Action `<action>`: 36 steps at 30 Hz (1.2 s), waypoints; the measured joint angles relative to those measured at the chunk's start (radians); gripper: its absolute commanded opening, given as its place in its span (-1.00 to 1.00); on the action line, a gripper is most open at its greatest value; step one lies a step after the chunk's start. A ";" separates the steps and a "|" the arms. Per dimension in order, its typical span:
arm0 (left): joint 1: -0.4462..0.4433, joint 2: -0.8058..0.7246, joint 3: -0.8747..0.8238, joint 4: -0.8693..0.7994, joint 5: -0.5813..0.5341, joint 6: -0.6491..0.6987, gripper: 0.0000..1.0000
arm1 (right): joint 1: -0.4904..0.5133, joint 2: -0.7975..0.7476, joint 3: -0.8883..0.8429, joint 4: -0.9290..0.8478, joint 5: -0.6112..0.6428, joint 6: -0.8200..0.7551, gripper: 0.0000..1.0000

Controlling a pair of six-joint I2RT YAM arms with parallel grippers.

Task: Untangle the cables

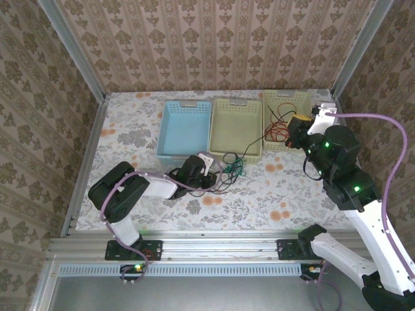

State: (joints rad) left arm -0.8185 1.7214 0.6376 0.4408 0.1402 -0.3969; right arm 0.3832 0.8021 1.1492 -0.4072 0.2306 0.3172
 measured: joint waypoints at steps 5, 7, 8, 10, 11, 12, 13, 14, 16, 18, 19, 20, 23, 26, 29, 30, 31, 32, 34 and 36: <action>-0.002 -0.002 -0.004 0.001 -0.009 -0.003 -1.00 | -0.017 -0.016 0.000 -0.009 0.168 0.007 -1.00; -0.005 -0.008 -0.011 0.005 -0.015 -0.004 -1.00 | -0.044 -0.026 0.001 -0.029 0.243 0.019 -1.00; -0.006 -0.011 -0.018 0.009 -0.018 -0.007 -1.00 | -0.068 -0.029 0.004 -0.045 0.278 0.027 -1.00; -0.005 -0.021 -0.033 0.017 -0.019 -0.012 -1.00 | -0.132 -0.031 0.015 -0.076 0.325 0.045 -1.00; -0.005 -0.025 -0.040 0.020 -0.022 -0.016 -1.00 | -0.175 -0.031 0.021 -0.088 0.341 0.055 -1.00; -0.005 -0.031 -0.048 0.023 -0.026 -0.020 -1.00 | -0.215 -0.031 0.029 -0.104 0.347 0.065 -1.00; -0.005 -0.035 -0.055 0.028 -0.029 -0.024 -1.00 | -0.249 -0.031 0.037 -0.116 0.348 0.075 -1.00; -0.005 -0.039 -0.062 0.033 -0.032 -0.030 -1.00 | -0.290 -0.030 0.048 -0.133 0.347 0.084 -1.00; -0.005 -0.050 -0.077 0.039 -0.041 -0.041 -1.00 | -0.357 -0.022 0.077 -0.166 0.338 0.101 -1.00; -0.005 -0.065 -0.096 0.041 -0.059 -0.058 -1.00 | -0.413 -0.009 0.110 -0.190 0.318 0.120 -1.00; -0.004 -0.074 -0.105 0.042 -0.067 -0.065 -1.00 | -0.427 -0.003 0.119 -0.198 0.312 0.129 -1.00; -0.002 -0.085 -0.117 0.043 -0.076 -0.075 -1.00 | -0.440 0.003 0.126 -0.207 0.304 0.139 -1.00; 0.007 -0.114 -0.145 0.038 -0.092 -0.084 -1.00 | -0.453 0.018 0.127 -0.230 0.269 0.179 -1.00; 0.008 -0.130 -0.149 0.020 -0.094 -0.082 -1.00 | -0.455 0.025 0.097 -0.233 0.219 0.227 -1.00; 0.001 -0.135 -0.140 -0.006 -0.094 -0.070 -1.00 | -0.454 0.014 -0.002 -0.238 0.144 0.298 -1.00; -0.003 -0.135 -0.129 -0.024 -0.097 -0.060 -1.00 | -0.450 0.010 -0.050 -0.244 0.113 0.327 -1.00; -0.006 -0.135 -0.119 -0.043 -0.100 -0.051 -1.00 | -0.446 0.009 -0.092 -0.248 0.087 0.351 -1.00; -0.012 -0.135 -0.105 -0.066 -0.100 -0.043 -1.00 | -0.438 0.010 -0.149 -0.256 0.052 0.378 -1.00; -0.026 -0.135 -0.079 -0.104 -0.095 -0.027 -1.00 | -0.422 0.027 -0.245 -0.259 -0.005 0.415 -0.91; -0.037 -0.135 -0.056 -0.127 -0.087 -0.016 -1.00 | -0.410 0.068 -0.334 -0.262 -0.076 0.436 -0.52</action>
State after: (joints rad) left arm -0.8555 1.5864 0.5819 0.3141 0.0528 -0.4129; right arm -0.0265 0.8696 0.8150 -0.6689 0.1551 0.7532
